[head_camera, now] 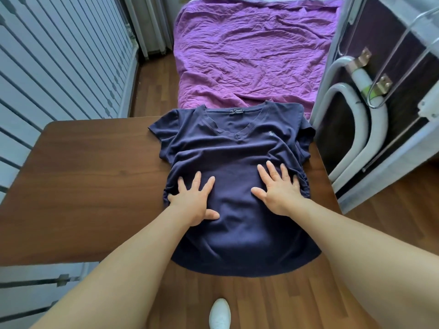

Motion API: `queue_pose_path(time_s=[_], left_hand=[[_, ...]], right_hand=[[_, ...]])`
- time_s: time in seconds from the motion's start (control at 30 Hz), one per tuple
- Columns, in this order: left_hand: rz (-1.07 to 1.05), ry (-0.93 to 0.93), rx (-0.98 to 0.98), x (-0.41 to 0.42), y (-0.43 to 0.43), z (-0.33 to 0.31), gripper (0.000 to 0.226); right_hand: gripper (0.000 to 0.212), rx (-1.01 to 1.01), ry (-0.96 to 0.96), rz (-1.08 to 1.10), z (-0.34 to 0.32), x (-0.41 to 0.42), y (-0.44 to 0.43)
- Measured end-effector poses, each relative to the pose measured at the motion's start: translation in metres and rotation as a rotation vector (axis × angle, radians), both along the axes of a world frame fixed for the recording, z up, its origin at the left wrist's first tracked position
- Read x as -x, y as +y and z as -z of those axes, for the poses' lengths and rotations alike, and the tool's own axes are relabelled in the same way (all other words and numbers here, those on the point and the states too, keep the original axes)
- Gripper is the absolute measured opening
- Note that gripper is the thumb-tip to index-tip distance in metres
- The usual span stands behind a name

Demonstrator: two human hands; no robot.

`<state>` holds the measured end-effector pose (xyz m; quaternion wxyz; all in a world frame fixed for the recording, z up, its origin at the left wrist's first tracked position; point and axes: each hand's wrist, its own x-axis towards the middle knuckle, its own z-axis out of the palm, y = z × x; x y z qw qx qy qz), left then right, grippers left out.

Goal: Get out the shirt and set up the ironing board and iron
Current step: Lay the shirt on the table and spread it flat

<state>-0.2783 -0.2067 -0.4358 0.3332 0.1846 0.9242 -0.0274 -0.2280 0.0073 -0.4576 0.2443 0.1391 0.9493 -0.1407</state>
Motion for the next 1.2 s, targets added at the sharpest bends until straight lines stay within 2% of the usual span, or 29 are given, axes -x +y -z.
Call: queue_pose_path(time_s=[0.07,0.1,0.17,0.23,0.3,0.4,0.5,0.8,0.93,1.2], left_hand=[[0.029,0.040,0.011,0.006,0.004,-0.002,0.093],[0.041,0.100,-0.014,0.009,0.007,-0.004,0.088],[0.061,0.314,-0.092,0.017,0.013,-0.009,0.075],[0.092,0.499,-0.108,0.028,0.017,-0.008,0.077],[0.083,0.442,-0.082,0.038,0.017,-0.001,0.092],[0.007,0.162,-0.069,0.046,0.014,0.009,0.099],[-0.026,0.050,-0.057,0.047,0.015,0.014,0.100],[-0.024,0.075,-0.012,0.039,0.017,0.012,0.099],[-0.014,0.107,0.053,0.031,0.010,0.010,0.098],[0.030,0.227,-0.055,-0.002,0.018,-0.026,0.090]], right_hand=[[0.069,-0.027,0.033,-0.012,-0.005,0.010,0.002],[0.064,-0.058,0.116,-0.012,-0.008,0.014,0.002],[0.047,-0.143,0.349,0.003,-0.012,0.022,0.000],[0.048,-0.183,0.437,0.021,-0.014,0.031,-0.002],[0.060,-0.140,0.318,0.042,-0.010,0.038,-0.001],[0.065,-0.051,0.085,0.059,0.000,0.045,0.005],[0.068,-0.048,0.032,0.045,0.007,0.049,0.014],[0.066,-0.072,0.099,0.012,-0.001,0.036,0.003],[0.068,-0.036,0.026,-0.009,-0.001,0.021,-0.001],[0.066,0.013,0.109,-0.025,-0.046,0.006,-0.012]])
